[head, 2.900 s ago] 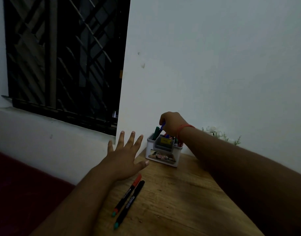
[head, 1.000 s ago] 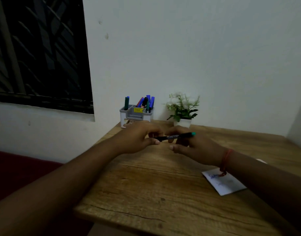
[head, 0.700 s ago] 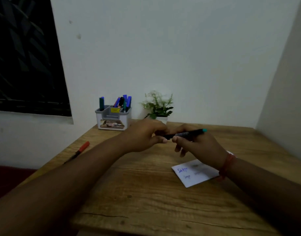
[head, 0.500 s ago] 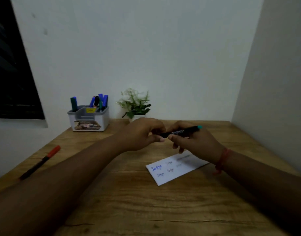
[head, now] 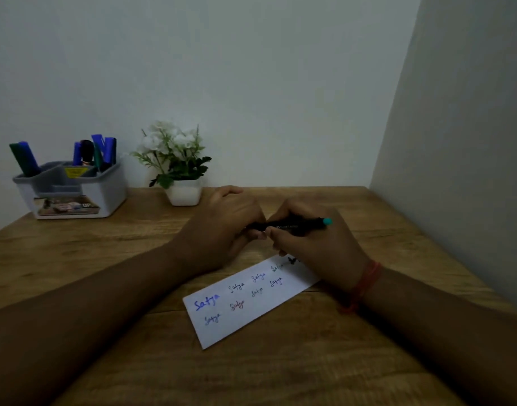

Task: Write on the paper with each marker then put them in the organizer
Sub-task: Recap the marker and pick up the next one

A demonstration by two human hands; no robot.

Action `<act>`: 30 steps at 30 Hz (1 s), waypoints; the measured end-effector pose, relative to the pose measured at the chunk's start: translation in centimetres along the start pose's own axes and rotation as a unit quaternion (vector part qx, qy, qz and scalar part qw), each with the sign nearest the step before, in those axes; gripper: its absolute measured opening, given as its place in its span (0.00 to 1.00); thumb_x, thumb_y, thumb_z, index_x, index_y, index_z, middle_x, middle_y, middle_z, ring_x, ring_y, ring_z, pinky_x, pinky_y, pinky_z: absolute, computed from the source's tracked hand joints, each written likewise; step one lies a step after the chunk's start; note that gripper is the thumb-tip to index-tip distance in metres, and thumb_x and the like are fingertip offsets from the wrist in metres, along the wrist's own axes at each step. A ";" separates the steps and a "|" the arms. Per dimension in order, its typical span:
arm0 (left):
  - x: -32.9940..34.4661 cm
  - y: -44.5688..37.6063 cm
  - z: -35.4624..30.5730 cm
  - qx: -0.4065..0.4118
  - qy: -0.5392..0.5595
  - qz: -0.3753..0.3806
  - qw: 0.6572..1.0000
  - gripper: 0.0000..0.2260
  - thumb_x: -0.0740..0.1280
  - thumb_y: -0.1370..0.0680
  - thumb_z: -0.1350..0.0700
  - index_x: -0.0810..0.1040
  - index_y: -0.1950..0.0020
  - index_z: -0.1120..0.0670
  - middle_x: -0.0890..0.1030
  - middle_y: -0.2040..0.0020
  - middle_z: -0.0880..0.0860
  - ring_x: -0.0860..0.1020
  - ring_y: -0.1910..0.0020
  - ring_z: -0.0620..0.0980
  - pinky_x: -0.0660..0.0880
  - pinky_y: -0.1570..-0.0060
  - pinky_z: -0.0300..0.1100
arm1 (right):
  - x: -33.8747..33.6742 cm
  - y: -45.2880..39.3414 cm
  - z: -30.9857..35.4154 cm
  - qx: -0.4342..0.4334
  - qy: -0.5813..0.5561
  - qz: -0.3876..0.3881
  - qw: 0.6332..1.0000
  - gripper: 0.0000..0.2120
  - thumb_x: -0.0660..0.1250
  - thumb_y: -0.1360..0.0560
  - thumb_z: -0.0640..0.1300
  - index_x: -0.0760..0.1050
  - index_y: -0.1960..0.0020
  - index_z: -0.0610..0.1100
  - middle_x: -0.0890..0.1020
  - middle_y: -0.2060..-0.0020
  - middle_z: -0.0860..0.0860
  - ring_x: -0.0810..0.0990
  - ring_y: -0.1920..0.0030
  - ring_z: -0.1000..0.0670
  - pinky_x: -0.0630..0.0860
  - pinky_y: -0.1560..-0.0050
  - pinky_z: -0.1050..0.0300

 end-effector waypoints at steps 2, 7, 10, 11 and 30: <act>0.1 0.1 0.1 -0.004 0.015 -0.003 1.000 0.03 0.67 0.23 0.53 0.77 0.52 0.51 0.77 0.56 0.43 0.72 0.53 0.39 0.67 0.36 0.54 | 0.0 0.2 0.2 0.006 -0.010 -0.002 1.000 0.02 0.74 0.26 0.38 0.81 0.56 0.43 0.85 0.65 0.48 0.85 0.66 0.52 0.82 0.63 0.47; 0.5 0.2 0.4 -0.019 0.052 0.002 0.998 0.02 0.67 0.23 0.52 0.76 0.52 0.49 0.76 0.56 0.40 0.72 0.53 0.36 0.64 0.33 0.55 | -0.2 0.4 0.4 0.007 0.002 -0.012 1.000 0.03 0.74 0.26 0.38 0.81 0.58 0.41 0.84 0.67 0.49 0.84 0.67 0.51 0.81 0.64 0.45; 1.0 0.2 0.3 -0.020 0.062 0.012 0.998 0.02 0.67 0.23 0.52 0.76 0.52 0.48 0.76 0.57 0.40 0.72 0.54 0.36 0.64 0.33 0.53 | 0.0 0.5 0.8 0.005 0.016 -0.010 1.000 0.04 0.74 0.26 0.37 0.81 0.59 0.41 0.83 0.67 0.50 0.84 0.66 0.51 0.81 0.64 0.45; 1.0 0.3 0.5 -0.028 0.058 0.017 0.998 0.02 0.67 0.24 0.51 0.76 0.53 0.48 0.76 0.57 0.40 0.72 0.55 0.36 0.64 0.33 0.52 | -0.1 0.5 1.1 0.003 0.024 -0.015 1.000 0.04 0.74 0.27 0.36 0.81 0.59 0.41 0.83 0.67 0.50 0.84 0.66 0.51 0.81 0.65 0.45; 0.9 1.6 2.4 -0.184 0.111 0.095 0.972 0.12 0.69 0.27 0.39 0.79 0.49 0.43 0.78 0.55 0.37 0.74 0.50 0.34 0.66 0.45 0.43 | -3.0 0.4 0.4 0.074 0.019 -0.083 0.994 0.04 0.70 0.24 0.35 0.77 0.55 0.42 0.83 0.66 0.49 0.85 0.66 0.53 0.80 0.63 0.63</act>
Point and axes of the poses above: each hand's wrist, its own y-axis away from the middle knuckle, its own x-axis out of the palm, z = x × y, the point moved 4 cm from there along -y, towards the middle knuckle
